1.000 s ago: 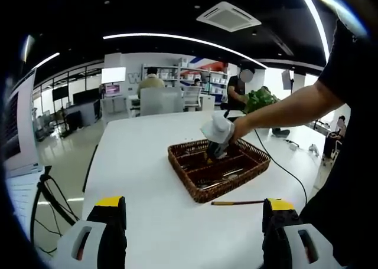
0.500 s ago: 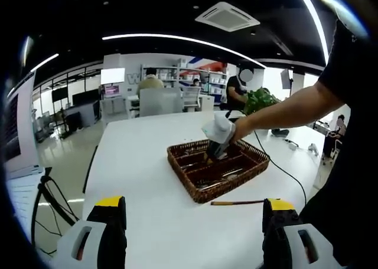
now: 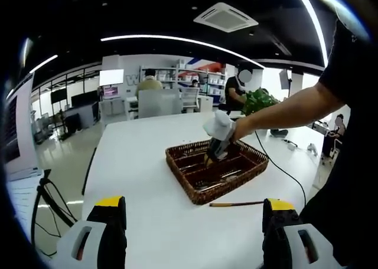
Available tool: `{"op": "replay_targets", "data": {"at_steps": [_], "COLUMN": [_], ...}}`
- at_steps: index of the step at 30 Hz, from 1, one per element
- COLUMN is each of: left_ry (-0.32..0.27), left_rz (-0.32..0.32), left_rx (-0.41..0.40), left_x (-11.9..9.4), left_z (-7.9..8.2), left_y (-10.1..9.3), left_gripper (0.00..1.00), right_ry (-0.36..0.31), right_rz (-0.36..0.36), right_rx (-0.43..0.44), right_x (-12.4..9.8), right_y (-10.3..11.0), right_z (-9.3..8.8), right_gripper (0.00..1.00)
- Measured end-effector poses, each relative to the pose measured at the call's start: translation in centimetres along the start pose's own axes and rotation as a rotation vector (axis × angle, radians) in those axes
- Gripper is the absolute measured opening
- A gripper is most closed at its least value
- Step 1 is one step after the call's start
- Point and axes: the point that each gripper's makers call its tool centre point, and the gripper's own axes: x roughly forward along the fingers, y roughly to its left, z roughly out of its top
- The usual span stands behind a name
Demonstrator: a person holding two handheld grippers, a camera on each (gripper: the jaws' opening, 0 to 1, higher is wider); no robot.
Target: Arrange the knives, forks, and spoons in their matching storage slots by inserting each utensil handle-first until every utensil is classified and aligned in the correct compartment
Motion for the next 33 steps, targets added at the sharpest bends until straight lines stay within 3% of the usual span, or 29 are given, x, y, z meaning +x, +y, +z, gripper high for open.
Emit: {"op": "replay_targets", "data": {"at_steps": [23, 27, 31, 33], "left_ry": [0.007, 0.003, -0.006, -0.011], "left_rz": [-0.013, -0.014, -0.012, -0.013], "left_rx": [0.005, 0.007, 0.012, 0.012], "left_x": [0.4, 0.5, 0.5, 0.5], "left_z": [-0.3, 0.0, 0.5, 0.8], "left_y": [-0.6, -0.6, -0.4, -0.2], "left_gripper": [1.00, 1.00, 1.00, 1.00], "right_ry": [-0.052, -0.031, -0.057, -0.071], "right_rz": [0.042, 0.050, 0.033, 0.000], "right_rx": [0.146, 0.113, 0.113, 0.088], "right_x": [0.7, 0.4, -0.3, -1.2], "right_y": [0.4, 0.6, 0.7, 0.7], "right_z": [0.1, 0.1, 0.4, 0.5], "right_gripper": [0.00, 0.00, 0.00, 0.06]}}
